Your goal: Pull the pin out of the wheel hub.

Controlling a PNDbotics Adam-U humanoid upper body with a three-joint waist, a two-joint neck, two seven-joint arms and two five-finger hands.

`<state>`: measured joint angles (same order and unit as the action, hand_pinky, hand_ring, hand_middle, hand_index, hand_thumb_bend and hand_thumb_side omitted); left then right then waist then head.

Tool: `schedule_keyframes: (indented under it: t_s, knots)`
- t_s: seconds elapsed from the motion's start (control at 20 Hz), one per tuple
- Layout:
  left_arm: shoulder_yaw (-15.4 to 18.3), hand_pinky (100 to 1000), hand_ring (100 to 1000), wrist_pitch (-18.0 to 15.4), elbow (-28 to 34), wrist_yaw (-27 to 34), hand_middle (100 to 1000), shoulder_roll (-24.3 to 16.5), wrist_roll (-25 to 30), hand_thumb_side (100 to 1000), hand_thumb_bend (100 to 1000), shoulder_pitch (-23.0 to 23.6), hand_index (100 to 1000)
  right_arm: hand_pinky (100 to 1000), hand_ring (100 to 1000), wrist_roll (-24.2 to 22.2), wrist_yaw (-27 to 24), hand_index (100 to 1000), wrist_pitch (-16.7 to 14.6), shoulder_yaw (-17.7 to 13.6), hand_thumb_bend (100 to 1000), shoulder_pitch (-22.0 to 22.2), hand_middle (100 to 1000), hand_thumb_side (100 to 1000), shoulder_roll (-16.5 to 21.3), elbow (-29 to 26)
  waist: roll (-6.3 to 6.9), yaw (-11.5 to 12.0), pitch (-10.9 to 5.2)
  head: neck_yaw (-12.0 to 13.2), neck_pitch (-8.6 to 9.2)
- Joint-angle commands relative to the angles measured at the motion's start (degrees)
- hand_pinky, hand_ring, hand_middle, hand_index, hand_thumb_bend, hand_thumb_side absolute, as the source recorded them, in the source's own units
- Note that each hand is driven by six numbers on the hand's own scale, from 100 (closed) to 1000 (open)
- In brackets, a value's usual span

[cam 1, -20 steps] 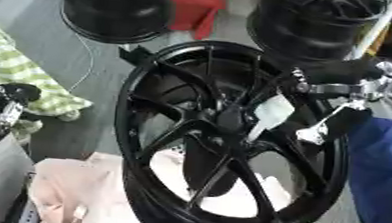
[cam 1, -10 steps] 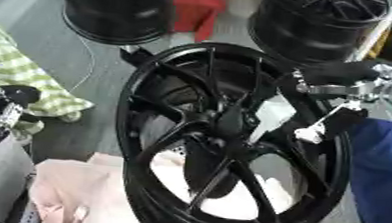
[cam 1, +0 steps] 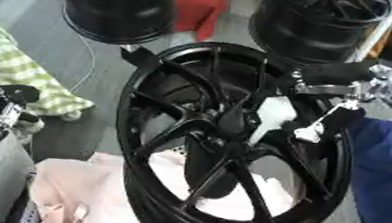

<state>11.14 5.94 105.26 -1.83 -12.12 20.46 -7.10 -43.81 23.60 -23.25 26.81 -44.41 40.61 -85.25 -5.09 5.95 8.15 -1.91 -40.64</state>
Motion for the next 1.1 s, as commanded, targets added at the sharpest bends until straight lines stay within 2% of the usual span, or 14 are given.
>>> schedule_keyframes:
  t_s: [0.05,0.55,1.1]
  knots:
    - [-0.09,668,836,-0.03,1.13,0.20,715,-0.56,0.15,530,100,-0.59,752,784,775,0.05,0.74,863,-0.80,-0.92,100,-1.23,564,326,0.83,0.56,0.17,0.04,-0.47,-0.20,0.62]
    - [-0.05,669,837,0.10,1.18,0.11,715,-0.54,0.27,531,100,-0.50,752,734,704,4.26,1.30,576,-1.34,-1.24,100,-2.31,400,322,-0.23,0.79,-0.03,0.14,-0.32,-0.32,0.47]
    - [0.01,670,836,0.21,1.16,0.01,713,-0.66,0.31,532,100,-0.27,752,668,607,8.57,-2.52,425,0.20,-2.82,100,-3.67,270,330,0.61,-2.95,-0.21,-0.39,-0.48,-0.21,0.13]
